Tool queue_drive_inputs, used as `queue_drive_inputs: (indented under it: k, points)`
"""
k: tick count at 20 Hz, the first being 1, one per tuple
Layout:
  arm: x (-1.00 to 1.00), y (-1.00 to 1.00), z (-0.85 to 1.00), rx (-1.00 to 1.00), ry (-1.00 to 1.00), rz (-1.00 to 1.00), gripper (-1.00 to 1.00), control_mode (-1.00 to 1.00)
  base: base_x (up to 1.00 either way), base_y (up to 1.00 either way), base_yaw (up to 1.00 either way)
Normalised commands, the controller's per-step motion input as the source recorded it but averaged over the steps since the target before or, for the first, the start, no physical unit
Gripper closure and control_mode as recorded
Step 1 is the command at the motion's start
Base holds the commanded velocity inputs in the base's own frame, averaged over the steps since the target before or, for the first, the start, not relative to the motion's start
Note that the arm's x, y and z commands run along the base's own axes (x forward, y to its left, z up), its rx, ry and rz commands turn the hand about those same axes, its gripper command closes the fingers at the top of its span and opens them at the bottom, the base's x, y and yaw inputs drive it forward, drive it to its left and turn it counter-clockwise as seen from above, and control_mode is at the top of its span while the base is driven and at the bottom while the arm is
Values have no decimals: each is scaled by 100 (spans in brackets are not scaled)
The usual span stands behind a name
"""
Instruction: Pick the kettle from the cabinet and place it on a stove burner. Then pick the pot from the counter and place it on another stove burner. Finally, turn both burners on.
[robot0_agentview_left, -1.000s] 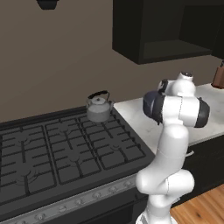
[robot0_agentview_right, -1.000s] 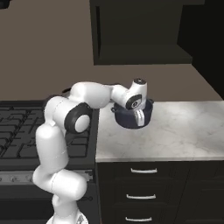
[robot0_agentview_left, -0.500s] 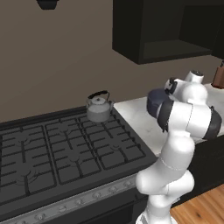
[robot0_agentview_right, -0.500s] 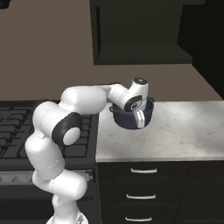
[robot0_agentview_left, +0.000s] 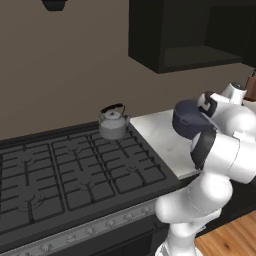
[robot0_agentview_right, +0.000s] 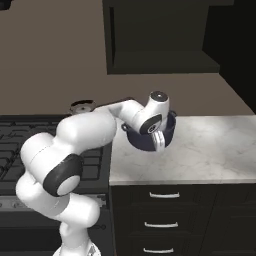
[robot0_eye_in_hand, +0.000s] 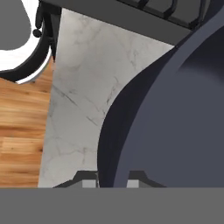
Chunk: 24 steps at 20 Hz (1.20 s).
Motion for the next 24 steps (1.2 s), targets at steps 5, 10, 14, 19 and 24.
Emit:
queue_drive_inputs:
  k: [5, 10, 14, 19, 24]
  points:
    - [-44, 1, 19, 0, -3, 0, 100, -100, 0, 0, 0]
    - [-4, 4, 0, 0, 0, 0, 100, -100, 0, 0, 0]
    - [-15, 0, 0, 0, 0, 0, 100, 100, -13, 0, 0]
    - [0, 0, 0, 0, 0, 0, 100, 100, -67, 0, 0]
    - [0, 0, 0, 0, 0, 0, 100, 100, -56, 7, 0]
